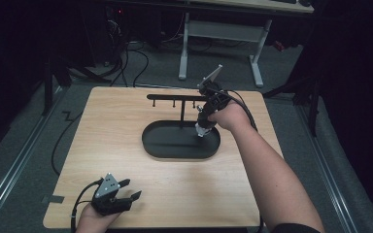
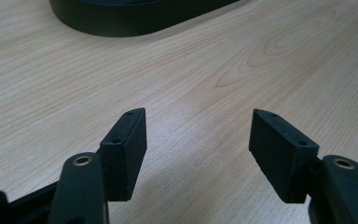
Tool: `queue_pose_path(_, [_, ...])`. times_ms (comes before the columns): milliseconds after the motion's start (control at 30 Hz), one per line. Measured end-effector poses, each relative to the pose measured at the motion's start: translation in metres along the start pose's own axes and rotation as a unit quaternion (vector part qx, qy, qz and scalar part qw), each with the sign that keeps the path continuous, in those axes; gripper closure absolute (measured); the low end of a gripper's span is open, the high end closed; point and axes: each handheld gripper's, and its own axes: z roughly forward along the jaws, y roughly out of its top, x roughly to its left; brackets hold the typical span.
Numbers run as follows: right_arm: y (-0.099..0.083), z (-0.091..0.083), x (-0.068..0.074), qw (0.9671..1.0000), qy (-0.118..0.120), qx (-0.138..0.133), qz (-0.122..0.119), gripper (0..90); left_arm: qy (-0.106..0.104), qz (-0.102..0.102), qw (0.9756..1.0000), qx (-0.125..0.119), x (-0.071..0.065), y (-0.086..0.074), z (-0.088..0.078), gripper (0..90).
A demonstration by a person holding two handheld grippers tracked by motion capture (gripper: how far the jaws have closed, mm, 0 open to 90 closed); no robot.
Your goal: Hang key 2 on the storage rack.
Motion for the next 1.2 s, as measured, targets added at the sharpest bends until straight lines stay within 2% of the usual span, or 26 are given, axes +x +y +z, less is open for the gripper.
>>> queue_pose_path(133, [-0.002,0.007,0.000,0.9999,0.005,-0.006,0.006,84.8,-0.002,0.000,1.0000,0.003,0.000,-0.001,0.001,37.3])
queue_pose_path(367, [-0.006,0.024,0.001,0.9999,0.010,-0.001,0.014,81.6,-0.005,0.002,1.0000,0.008,-0.001,-0.001,0.002,37.2])
queue_pose_path(433, [-0.007,0.028,0.002,0.9997,0.012,0.002,0.022,81.1,-0.006,0.002,0.9999,0.008,-0.001,-0.001,0.002,37.2])
queue_pose_path(700, [-0.009,0.036,0.001,0.9996,0.019,0.003,0.022,76.9,-0.006,0.005,0.9999,0.012,-0.001,-0.001,0.003,37.1])
queue_pose_path(933, [-0.014,0.035,0.001,0.9995,0.021,0.001,0.025,71.8,-0.006,0.007,0.9999,0.013,-0.002,-0.001,0.004,37.2])
queue_pose_path(1200, [-0.029,0.028,0.004,0.9993,0.029,-0.015,0.021,65.9,-0.002,0.010,0.9999,0.010,-0.002,0.000,0.004,37.1])
